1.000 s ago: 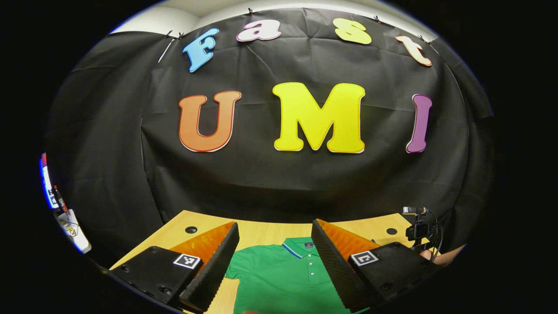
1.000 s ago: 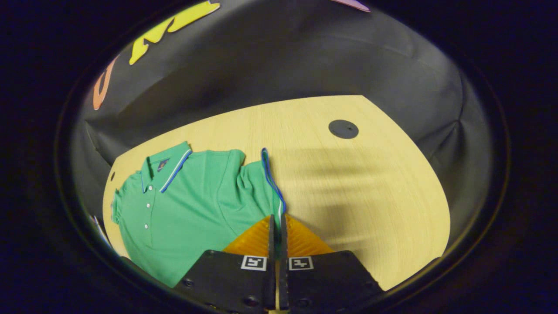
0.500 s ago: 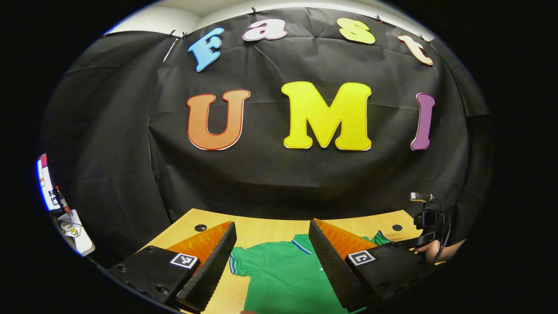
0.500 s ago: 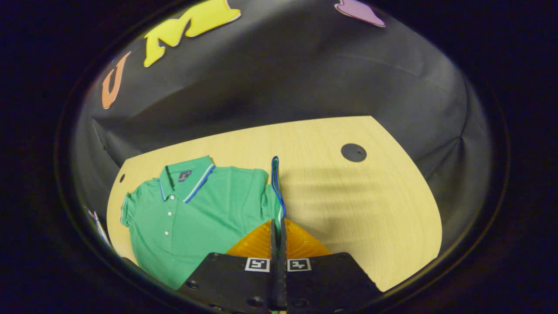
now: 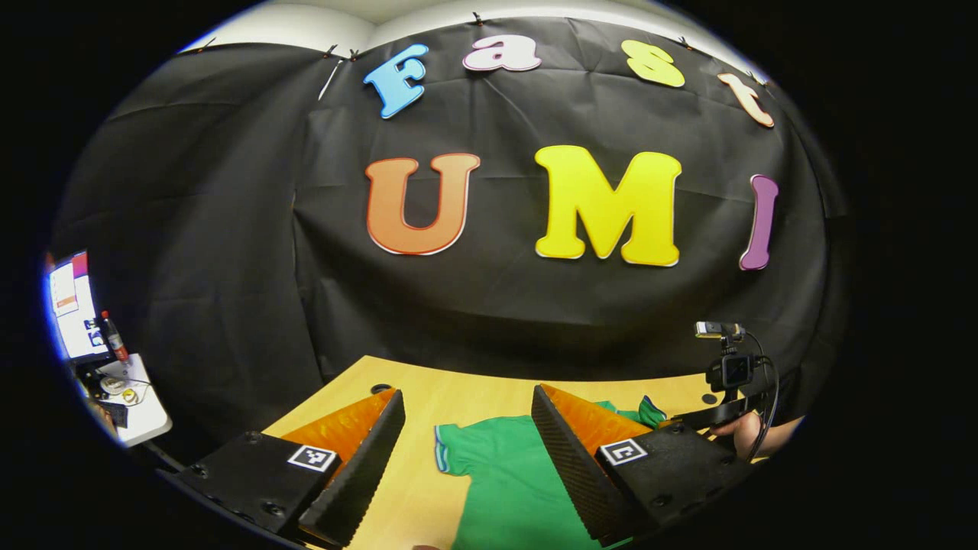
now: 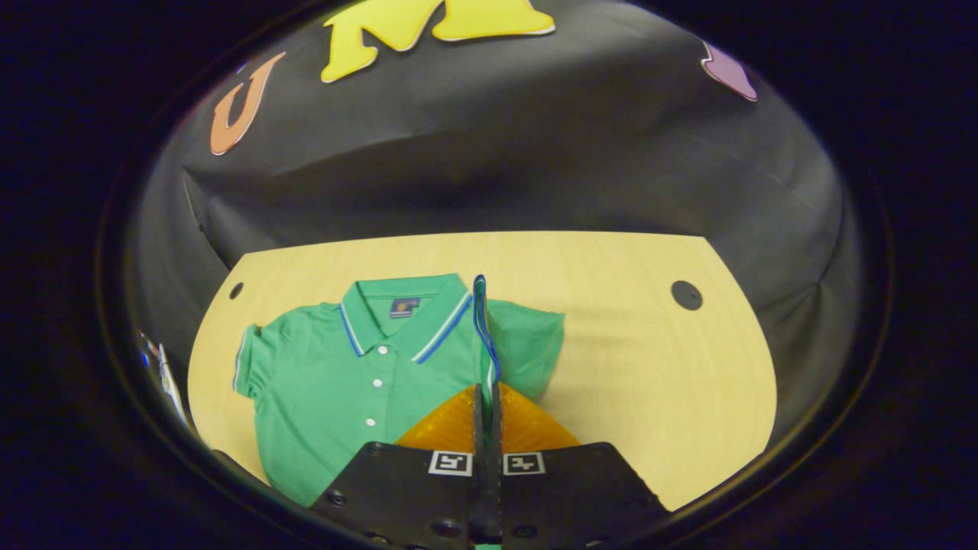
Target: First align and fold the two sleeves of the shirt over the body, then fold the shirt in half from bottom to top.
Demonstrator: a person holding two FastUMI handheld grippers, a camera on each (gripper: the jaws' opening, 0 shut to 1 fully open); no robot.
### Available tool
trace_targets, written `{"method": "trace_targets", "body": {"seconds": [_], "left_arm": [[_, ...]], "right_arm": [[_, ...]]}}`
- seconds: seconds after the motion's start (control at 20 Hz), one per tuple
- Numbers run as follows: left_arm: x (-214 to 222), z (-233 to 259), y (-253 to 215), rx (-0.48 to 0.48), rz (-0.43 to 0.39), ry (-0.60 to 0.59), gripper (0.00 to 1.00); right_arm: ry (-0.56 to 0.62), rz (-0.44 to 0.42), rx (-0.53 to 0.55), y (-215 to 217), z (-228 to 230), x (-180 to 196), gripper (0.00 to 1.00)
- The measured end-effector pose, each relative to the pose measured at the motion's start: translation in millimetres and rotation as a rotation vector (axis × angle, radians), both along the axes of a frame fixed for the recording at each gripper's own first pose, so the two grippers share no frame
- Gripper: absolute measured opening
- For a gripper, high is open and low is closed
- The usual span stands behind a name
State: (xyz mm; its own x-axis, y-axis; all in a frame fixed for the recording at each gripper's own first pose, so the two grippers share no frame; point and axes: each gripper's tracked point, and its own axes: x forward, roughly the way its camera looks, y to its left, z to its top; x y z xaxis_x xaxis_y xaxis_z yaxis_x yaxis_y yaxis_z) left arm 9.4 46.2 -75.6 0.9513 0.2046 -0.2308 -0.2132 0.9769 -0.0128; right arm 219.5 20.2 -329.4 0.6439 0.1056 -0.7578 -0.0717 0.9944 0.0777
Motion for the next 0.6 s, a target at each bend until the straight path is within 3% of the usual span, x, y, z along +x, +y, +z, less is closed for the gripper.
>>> {"method": "trace_targets", "body": {"seconds": [0.1, 0.15, 0.35, 0.4, 0.6], "left_arm": [[-5.1, -4.0, 13.1, -0.012, 0.011, 0.008, 1.0], [-5.6, -6.9, 19.2, -0.019, 0.017, 0.012, 1.0], [-3.8, -24.7, 33.7, -0.058, -0.007, 0.043, 1.0], [-2.1, -31.3, 35.0, -0.061, -0.024, 0.053, 1.0], [16.6, -68.8, 38.4, -0.094, -0.119, 0.103, 1.0]], "right_arm": [[0.003, 0.01, 0.044, 26.4, 3.8, -2.0, 0.03], [-0.008, 0.007, 0.06, 34.9, 6.4, -3.7, 0.1], [-0.081, -0.009, 0.05, 44.2, 31.9, -11.7, 0.82], [-0.113, -0.011, 0.03, 42.3, 45.3, -16.9, 0.9], [-0.239, 0.028, -0.044, 37.5, 93.9, -48.4, 0.96]]}}
